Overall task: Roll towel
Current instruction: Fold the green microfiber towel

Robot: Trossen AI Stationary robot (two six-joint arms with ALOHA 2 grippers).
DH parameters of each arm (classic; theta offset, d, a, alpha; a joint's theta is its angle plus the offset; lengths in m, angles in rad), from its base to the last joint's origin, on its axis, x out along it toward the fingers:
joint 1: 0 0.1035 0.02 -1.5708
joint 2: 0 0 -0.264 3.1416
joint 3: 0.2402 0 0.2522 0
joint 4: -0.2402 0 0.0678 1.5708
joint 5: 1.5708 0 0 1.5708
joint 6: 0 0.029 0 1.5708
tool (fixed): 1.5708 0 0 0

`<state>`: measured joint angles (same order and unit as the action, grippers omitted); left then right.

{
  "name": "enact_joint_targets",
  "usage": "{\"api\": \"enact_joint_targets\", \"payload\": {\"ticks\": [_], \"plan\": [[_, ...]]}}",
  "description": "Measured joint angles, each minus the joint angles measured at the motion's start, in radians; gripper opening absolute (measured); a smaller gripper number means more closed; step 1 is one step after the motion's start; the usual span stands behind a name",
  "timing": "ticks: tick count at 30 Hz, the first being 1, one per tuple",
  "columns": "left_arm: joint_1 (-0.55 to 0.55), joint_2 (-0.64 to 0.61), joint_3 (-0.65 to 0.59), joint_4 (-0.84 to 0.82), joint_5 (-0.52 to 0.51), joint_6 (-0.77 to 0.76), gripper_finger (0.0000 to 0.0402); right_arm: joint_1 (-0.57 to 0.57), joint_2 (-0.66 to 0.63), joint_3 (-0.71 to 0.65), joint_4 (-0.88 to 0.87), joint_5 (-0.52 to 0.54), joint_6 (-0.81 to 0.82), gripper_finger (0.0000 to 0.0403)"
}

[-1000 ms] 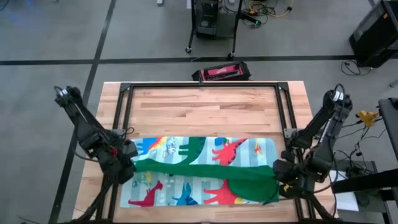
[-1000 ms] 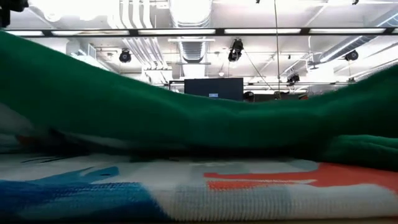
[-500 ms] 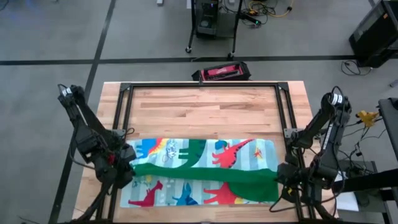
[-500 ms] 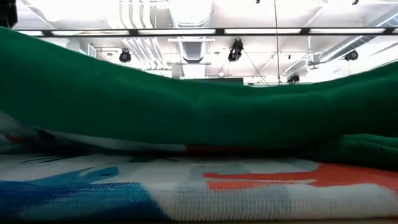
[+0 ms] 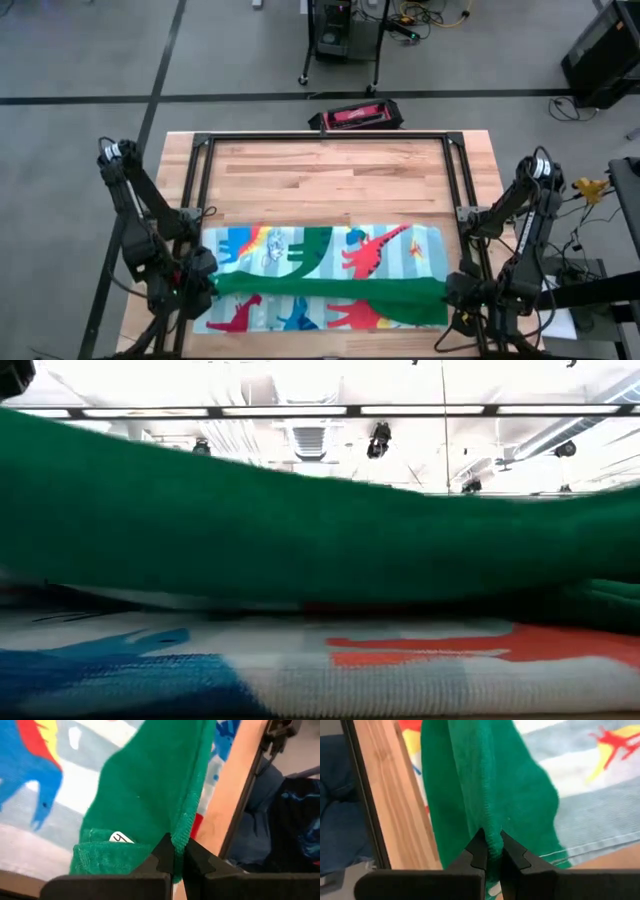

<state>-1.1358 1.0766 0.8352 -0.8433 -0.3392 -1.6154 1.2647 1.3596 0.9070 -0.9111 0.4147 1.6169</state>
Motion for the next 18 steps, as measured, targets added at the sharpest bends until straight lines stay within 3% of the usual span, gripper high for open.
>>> {"api": "enact_joint_targets", "payload": {"ticks": [5, 18], "plan": [[0.000, 0.047, 0.000, 0.058, 0.060, 0.000, 0.0000, 0.001, -0.003, 0.000, 0.078, -0.003, -0.007, 0.0003], [0.011, 0.149, -0.008, 0.126, 0.070, 0.047, 0.0000, -0.003, 0.024, 0.001, 0.152, 0.109, -0.146, 0.0021]]}}
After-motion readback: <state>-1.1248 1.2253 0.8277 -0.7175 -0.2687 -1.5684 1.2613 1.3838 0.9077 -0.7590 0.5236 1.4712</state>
